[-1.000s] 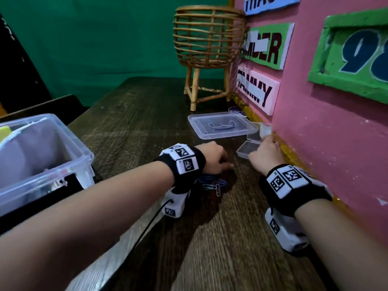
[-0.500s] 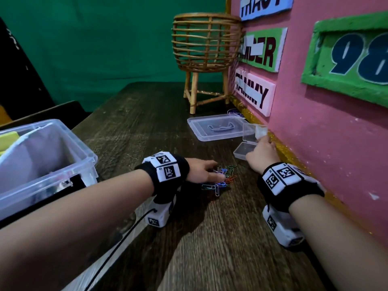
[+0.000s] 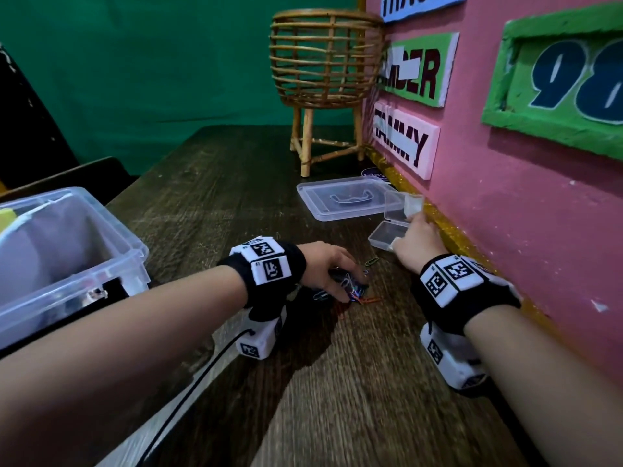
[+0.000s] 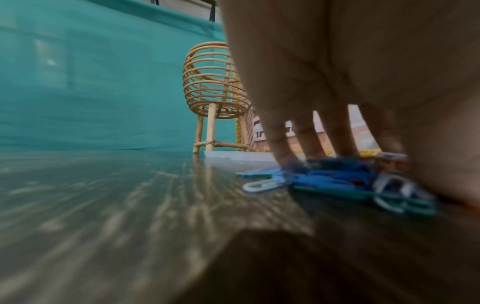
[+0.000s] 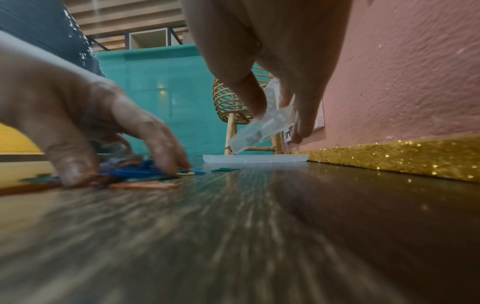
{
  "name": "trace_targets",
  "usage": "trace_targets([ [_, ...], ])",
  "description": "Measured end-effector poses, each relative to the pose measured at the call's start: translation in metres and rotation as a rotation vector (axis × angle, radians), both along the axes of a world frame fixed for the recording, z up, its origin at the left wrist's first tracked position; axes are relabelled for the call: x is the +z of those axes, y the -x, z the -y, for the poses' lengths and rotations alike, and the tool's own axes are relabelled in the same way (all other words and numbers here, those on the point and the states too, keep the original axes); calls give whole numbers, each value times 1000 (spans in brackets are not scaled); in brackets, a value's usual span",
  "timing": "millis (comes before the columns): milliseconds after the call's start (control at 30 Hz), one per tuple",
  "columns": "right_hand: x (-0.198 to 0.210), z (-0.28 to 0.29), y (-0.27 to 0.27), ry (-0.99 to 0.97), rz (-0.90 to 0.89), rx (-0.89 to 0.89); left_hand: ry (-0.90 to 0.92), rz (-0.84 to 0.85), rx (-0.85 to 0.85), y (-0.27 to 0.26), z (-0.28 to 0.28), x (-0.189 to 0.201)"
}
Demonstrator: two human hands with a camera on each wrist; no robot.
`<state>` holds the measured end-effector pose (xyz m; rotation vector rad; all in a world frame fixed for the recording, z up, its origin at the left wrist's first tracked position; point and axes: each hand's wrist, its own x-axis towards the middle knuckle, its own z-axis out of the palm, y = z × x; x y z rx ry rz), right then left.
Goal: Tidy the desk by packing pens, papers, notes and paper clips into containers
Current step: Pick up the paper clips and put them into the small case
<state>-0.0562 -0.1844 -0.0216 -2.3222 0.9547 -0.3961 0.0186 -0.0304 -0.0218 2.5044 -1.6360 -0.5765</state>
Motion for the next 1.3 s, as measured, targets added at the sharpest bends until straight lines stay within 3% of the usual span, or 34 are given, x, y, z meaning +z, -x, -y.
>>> trace_targets([
  [333, 1, -3, 4, -8, -89, 121, 143, 8, 104, -1, -8, -1],
  [567, 1, -10, 3, -15, -149, 329, 584, 77, 252, 2, -6, 1],
  [667, 2, -14, 3, -33, -128, 424, 686, 108, 263, 0, -5, 1],
  [933, 6, -17, 6, -71, -111, 534, 658, 120, 73, -2, -4, -2],
  [1167, 3, -17, 4, -98, -96, 499, 750, 87, 169, -3, -5, -2],
  [1300, 2, -16, 3, -126, -54, 475, 687, 77, 141, 3, -7, 3],
])
